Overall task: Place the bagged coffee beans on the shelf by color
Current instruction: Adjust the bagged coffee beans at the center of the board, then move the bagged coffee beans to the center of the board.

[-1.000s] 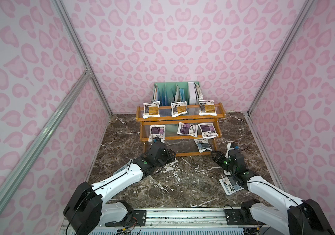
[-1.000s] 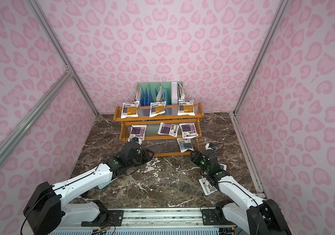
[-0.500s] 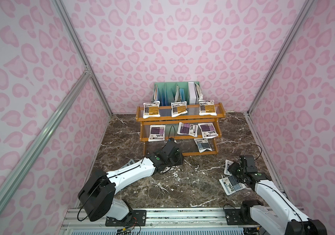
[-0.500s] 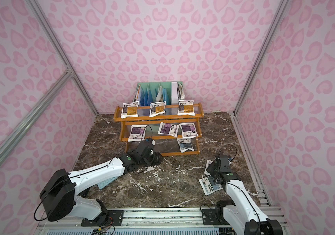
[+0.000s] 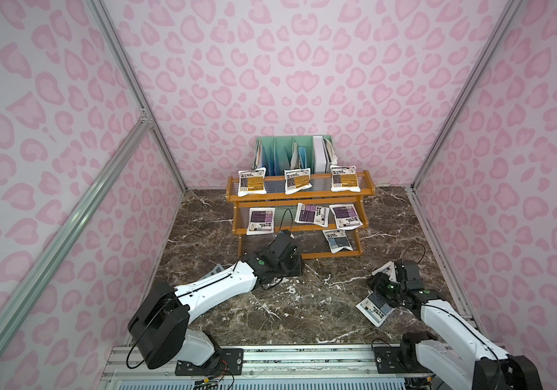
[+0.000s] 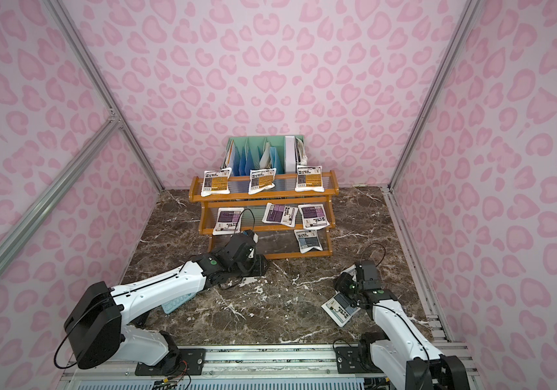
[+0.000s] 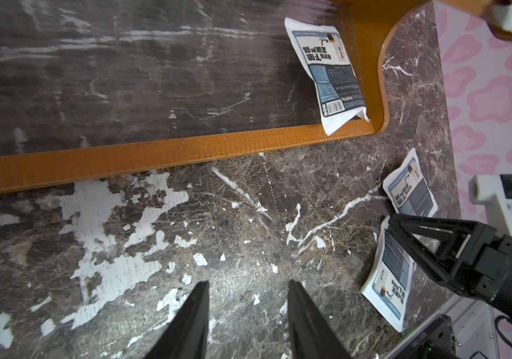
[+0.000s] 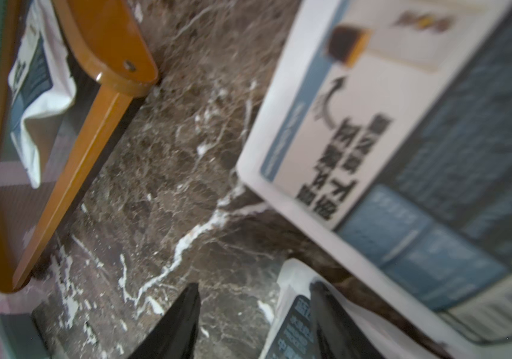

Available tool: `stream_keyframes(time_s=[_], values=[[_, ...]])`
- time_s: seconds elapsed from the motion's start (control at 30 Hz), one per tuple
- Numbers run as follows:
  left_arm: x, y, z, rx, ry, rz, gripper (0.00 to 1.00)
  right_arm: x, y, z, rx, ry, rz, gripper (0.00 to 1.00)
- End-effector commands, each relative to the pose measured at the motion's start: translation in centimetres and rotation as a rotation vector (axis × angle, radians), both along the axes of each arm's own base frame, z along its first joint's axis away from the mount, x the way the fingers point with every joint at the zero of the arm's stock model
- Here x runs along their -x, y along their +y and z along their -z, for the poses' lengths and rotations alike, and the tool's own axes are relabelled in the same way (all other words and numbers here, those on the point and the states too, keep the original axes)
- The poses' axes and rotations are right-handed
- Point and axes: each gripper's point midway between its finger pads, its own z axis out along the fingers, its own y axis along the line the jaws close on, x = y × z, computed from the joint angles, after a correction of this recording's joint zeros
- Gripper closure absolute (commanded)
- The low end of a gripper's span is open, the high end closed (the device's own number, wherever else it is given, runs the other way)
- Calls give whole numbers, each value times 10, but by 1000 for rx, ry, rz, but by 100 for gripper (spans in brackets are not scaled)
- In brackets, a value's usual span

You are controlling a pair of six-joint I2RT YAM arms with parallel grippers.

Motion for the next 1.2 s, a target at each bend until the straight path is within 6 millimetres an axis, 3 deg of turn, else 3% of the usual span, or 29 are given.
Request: stream_keyframes(time_s=[0.0, 0.13, 0.2, 0.4, 0.67, 0.8, 0.9, 1.0, 1.17], values=[[7, -6, -3, 9, 2, 74, 55, 15, 34, 3, -74, 102, -105, 41], [7, -3, 0, -7, 6, 64, 55, 0, 76, -18, -54, 68, -314, 44], [8, -3, 2, -9, 10, 65, 55, -4, 84, -25, 2, 46, -371, 43], [7, -2, 1, -16, 5, 69, 55, 10, 59, -21, 160, 96, -354, 43], [8, -1, 7, -27, 13, 70, 55, 68, 33, -24, 263, 203, -396, 42], [7, -4, 10, -23, 22, 72, 55, 98, 37, -16, 205, 266, -428, 44], [6, -6, 11, -13, 22, 70, 55, 106, 42, -4, 186, 293, -451, 44], [6, -8, 11, -9, 25, 74, 55, 101, 53, 1, 165, 292, -482, 44], [9, -11, 8, 4, 30, 97, 55, 77, 103, -12, -8, 192, -604, 49]])
